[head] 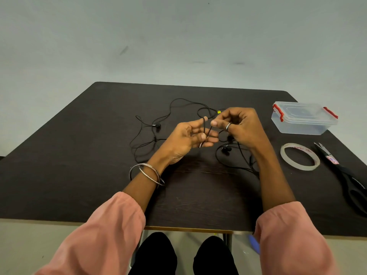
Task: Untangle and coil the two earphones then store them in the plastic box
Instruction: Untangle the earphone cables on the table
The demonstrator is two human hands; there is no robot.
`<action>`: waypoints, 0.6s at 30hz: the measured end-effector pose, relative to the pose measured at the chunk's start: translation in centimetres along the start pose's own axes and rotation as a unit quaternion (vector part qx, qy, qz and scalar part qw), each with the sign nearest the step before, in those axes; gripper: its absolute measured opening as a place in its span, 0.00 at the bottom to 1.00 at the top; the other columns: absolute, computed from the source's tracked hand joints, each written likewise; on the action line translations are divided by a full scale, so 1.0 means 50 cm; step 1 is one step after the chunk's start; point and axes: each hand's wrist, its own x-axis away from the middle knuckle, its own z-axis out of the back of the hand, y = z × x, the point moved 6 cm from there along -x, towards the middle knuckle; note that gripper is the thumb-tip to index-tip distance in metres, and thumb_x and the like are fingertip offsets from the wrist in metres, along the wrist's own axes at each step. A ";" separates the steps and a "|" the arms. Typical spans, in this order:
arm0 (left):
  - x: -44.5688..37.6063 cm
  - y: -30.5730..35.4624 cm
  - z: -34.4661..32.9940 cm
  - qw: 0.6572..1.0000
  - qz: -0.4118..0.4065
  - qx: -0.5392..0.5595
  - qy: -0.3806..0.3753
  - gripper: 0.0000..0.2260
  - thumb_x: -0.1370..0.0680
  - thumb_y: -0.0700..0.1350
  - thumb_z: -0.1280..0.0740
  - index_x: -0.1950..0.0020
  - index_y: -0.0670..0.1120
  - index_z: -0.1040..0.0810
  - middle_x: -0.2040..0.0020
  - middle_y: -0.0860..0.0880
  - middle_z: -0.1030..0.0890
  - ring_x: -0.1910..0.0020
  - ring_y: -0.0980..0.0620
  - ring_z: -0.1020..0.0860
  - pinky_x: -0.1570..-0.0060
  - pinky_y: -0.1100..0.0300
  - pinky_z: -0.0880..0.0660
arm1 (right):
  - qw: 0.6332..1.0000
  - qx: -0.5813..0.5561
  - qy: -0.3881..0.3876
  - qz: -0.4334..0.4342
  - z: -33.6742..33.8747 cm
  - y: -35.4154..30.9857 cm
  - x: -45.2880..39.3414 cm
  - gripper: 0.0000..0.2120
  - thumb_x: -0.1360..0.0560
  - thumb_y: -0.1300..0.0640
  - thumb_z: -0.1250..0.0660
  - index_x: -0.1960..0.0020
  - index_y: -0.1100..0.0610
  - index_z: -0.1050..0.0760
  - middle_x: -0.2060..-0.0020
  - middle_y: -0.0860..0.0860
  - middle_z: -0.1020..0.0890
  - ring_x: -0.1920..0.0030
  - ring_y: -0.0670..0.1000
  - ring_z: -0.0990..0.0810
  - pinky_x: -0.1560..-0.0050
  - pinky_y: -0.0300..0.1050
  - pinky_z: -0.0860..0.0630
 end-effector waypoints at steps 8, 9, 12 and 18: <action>0.016 0.006 -0.018 0.996 0.012 -0.012 -0.087 0.19 0.23 0.29 0.38 0.32 0.38 0.31 0.55 0.43 0.17 0.59 0.47 0.16 0.59 0.59 0.20 | 0.998 -0.023 0.058 0.009 0.010 0.013 -0.009 0.12 0.38 0.56 0.20 0.61 0.59 0.20 0.65 0.62 0.19 0.67 0.57 0.21 0.62 0.52 0.23; 0.017 0.005 -0.019 0.996 0.016 -0.007 -0.092 0.19 0.23 0.29 0.38 0.33 0.38 0.30 0.57 0.44 0.17 0.60 0.47 0.17 0.60 0.60 0.20 | 0.997 -0.035 0.065 0.007 0.013 0.016 -0.009 0.12 0.38 0.57 0.20 0.61 0.59 0.20 0.65 0.64 0.19 0.66 0.56 0.22 0.62 0.51 0.22; 0.020 0.009 -0.020 0.995 0.011 0.019 -0.100 0.17 0.23 0.29 0.38 0.35 0.39 0.28 0.58 0.45 0.17 0.63 0.49 0.17 0.63 0.61 0.21 | 0.992 -0.108 0.058 -0.011 0.010 0.024 -0.009 0.07 0.34 0.64 0.24 0.59 0.62 0.21 0.66 0.65 0.19 0.64 0.62 0.18 0.61 0.53 0.18; 0.022 0.026 -0.008 0.989 -0.015 0.125 -0.079 0.17 0.23 0.31 0.39 0.35 0.38 0.28 0.60 0.48 0.19 0.65 0.53 0.19 0.65 0.65 0.23 | 0.992 -0.123 0.032 -0.007 -0.015 0.024 -0.011 0.05 0.26 0.67 0.31 0.52 0.62 0.19 0.61 0.54 0.17 0.66 0.50 0.20 0.66 0.40 0.20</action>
